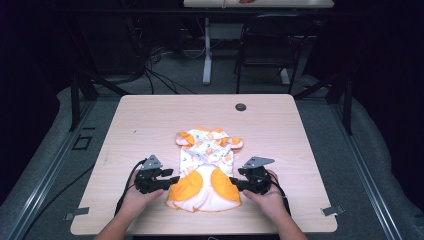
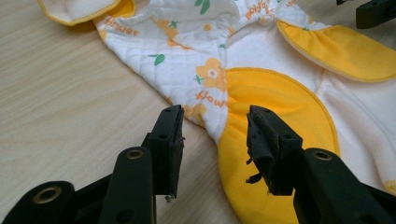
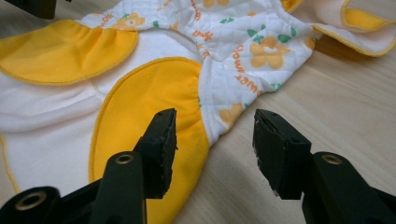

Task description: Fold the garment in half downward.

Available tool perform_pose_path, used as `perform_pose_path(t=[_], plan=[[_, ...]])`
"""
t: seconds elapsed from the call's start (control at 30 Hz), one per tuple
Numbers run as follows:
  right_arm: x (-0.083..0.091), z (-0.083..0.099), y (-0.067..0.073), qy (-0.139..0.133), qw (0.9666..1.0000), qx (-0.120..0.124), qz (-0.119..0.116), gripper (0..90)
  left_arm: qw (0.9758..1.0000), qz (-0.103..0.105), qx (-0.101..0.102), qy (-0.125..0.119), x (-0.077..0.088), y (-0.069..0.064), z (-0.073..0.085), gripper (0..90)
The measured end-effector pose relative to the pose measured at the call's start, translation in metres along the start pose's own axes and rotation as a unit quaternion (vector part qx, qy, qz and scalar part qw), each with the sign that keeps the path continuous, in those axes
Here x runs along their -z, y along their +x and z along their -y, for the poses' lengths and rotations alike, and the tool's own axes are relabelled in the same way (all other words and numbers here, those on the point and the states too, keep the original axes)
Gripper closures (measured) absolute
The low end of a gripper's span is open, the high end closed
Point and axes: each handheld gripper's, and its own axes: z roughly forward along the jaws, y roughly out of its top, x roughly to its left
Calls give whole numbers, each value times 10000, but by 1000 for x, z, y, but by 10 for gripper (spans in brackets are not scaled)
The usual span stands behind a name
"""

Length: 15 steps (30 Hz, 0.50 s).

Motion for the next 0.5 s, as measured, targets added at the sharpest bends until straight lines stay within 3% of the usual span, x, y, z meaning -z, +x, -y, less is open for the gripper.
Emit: perform_pose_path(t=[0.13,0.23,0.4,0.5], plan=[[-3,-1,1,-44,10000,-46,-26,487,10000,19,-25,-66,-2,-1,-2,557],[-6,-4,2,-111,9999,-70,47,509,9998,-8,54,-198,-5,0,-4,556],[-11,-9,4,-302,9994,-153,38,548,9995,-101,187,-215,-12,4,-8,557],[-13,-9,4,-265,9995,-152,26,566,9994,-120,220,-256,-13,5,-8,563]])
